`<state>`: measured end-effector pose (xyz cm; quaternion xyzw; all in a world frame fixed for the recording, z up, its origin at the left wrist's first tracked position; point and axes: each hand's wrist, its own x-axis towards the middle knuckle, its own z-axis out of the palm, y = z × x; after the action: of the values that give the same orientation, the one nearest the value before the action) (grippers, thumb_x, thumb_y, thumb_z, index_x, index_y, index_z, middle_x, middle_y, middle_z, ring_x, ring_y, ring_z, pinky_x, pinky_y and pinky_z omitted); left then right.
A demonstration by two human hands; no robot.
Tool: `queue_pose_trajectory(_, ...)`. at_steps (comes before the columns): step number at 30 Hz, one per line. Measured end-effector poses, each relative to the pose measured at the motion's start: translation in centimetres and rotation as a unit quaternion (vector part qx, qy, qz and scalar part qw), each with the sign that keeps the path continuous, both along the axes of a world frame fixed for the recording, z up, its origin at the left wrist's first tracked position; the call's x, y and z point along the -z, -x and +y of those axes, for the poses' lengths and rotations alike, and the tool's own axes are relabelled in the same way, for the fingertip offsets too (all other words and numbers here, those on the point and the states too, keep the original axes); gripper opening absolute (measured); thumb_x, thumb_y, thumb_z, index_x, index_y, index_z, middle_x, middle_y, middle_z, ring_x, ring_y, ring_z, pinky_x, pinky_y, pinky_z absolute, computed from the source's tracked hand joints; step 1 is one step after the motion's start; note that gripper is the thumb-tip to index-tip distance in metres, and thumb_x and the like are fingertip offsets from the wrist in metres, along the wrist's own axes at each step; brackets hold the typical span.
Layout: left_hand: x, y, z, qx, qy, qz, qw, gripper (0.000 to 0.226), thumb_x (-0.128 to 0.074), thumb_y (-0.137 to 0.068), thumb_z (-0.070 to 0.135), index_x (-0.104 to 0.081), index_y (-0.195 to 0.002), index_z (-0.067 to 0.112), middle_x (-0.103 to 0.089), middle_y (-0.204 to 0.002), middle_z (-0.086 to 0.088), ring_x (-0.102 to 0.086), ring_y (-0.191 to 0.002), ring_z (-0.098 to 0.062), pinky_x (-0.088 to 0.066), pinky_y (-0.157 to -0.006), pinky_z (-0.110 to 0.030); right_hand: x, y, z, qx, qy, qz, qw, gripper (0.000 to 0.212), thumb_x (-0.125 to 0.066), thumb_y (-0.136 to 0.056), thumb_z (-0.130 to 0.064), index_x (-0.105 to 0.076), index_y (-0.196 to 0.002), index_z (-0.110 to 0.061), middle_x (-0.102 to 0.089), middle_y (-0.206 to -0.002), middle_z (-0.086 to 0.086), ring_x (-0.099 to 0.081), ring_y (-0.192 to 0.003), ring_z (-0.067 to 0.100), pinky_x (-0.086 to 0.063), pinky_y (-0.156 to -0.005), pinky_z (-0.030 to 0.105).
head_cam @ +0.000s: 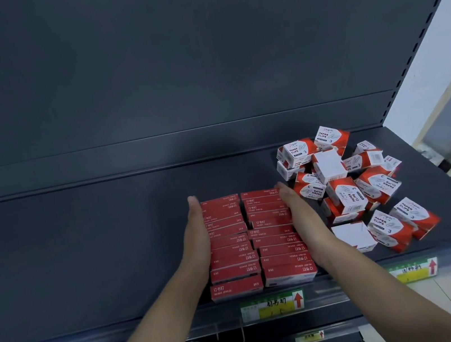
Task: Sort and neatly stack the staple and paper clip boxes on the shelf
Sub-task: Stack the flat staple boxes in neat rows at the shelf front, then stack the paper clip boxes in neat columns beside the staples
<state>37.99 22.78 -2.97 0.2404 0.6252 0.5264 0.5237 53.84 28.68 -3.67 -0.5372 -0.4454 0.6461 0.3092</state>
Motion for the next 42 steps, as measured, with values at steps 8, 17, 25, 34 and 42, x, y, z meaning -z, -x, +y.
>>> queue_pose_trajectory(8,0.0,0.1,-0.7,0.011,-0.044,-0.013,0.999,0.054,-0.019,-0.092,0.061,-0.058,-0.082,0.026,-0.070,-0.069,0.010,-0.068,-0.060,-0.001,-0.047,-0.063,-0.023,1.3,-0.6,-0.1,0.009,0.052,0.070,0.996,0.056,-0.040,-0.092,-0.057,-0.038,-0.140,-0.029,-0.064,-0.118,0.004,-0.065,-0.104,0.023,-0.050,-0.095,0.046)
queue_pose_trajectory(17,0.7,-1.0,-2.6,0.037,-0.063,-0.031,0.997,0.048,-0.012,-0.093,0.059,-0.055,-0.079,0.043,-0.070,-0.066,0.023,-0.068,-0.066,0.006,-0.054,-0.066,-0.020,1.1,-0.5,-1.1,-0.004,0.070,0.058,0.996,0.055,-0.038,-0.092,-0.060,-0.039,-0.140,-0.033,-0.061,-0.127,0.002,-0.065,-0.105,0.023,-0.050,-0.094,0.042)
queue_pose_trajectory(25,0.2,-0.9,-2.8,0.051,-0.056,0.008,0.997,0.048,-0.013,-0.092,0.060,-0.055,-0.080,0.042,-0.071,-0.066,0.021,-0.069,-0.065,0.002,-0.051,-0.059,-0.020,0.7,-0.3,-1.2,-0.005,0.050,0.032,0.998,0.058,-0.036,-0.093,-0.059,-0.031,-0.144,-0.034,-0.057,-0.132,0.000,-0.062,-0.110,0.023,-0.049,-0.097,0.044)
queue_pose_trajectory(34,-0.5,-1.0,-2.1,0.045,-0.016,0.031,0.998,0.054,-0.018,-0.089,0.066,-0.061,-0.093,0.035,-0.071,-0.093,-0.001,-0.070,-0.084,-0.018,-0.054,-0.066,-0.029,0.9,0.0,-1.3,-0.017,0.050,0.033,0.998,0.060,-0.035,-0.091,-0.062,-0.030,-0.144,-0.036,-0.054,-0.134,-0.002,-0.059,-0.114,0.023,-0.045,-0.102,0.046)
queue_pose_trajectory(42,-0.8,-0.4,-2.3,0.041,-0.004,0.009,0.999,0.072,-0.025,-0.080,0.076,-0.060,-0.115,0.024,-0.071,-0.104,-0.007,-0.070,-0.090,-0.022,-0.056,-0.080,-0.039,-0.7,-0.3,-2.1,-0.033,-0.001,0.027,0.999,0.054,-0.033,-0.096,-0.052,-0.019,-0.146,-0.041,-0.056,-0.129,-0.003,-0.061,-0.110,0.020,-0.045,-0.102,0.047)
